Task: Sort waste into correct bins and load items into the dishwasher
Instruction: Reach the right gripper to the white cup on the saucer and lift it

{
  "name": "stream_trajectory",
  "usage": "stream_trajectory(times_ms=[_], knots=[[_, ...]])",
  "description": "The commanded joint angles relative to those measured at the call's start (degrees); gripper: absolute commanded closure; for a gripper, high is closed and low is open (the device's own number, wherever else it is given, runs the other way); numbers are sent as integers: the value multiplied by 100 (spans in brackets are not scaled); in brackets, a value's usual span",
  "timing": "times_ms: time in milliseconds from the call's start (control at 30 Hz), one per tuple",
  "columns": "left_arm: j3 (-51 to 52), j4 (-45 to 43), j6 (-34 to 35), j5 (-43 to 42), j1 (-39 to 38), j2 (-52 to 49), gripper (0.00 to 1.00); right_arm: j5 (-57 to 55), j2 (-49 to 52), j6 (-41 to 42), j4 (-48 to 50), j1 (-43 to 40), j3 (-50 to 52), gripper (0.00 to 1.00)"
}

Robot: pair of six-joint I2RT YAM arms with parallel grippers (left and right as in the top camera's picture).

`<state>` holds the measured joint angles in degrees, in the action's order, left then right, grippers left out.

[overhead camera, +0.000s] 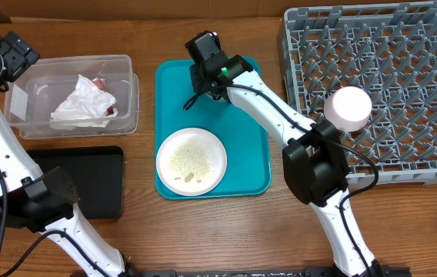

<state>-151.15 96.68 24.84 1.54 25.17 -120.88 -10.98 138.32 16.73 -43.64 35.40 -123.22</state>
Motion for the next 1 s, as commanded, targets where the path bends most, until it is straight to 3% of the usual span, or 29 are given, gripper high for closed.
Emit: stream_trajectory(times_ms=[0, 300, 500, 700, 967], knots=[[-2, 11, -107, 35, -7, -28, 0, -103, -50, -44, -22, 90, -90, 64], [-2, 11, -107, 37, -7, -28, 0, -101, -107, -22, -59, 162, -105, 95], [-2, 11, -107, 35, -17, -28, 0, -212, -420, -22, -507, 127, -531, 96], [-2, 11, -107, 37, -15, -28, 0, -1217, -944, -24, -1641, -175, -1648, 96], [-2, 11, -107, 35, -33, -28, 0, -1191, -1733, 111, -2789, -1432, -2002, 96]])
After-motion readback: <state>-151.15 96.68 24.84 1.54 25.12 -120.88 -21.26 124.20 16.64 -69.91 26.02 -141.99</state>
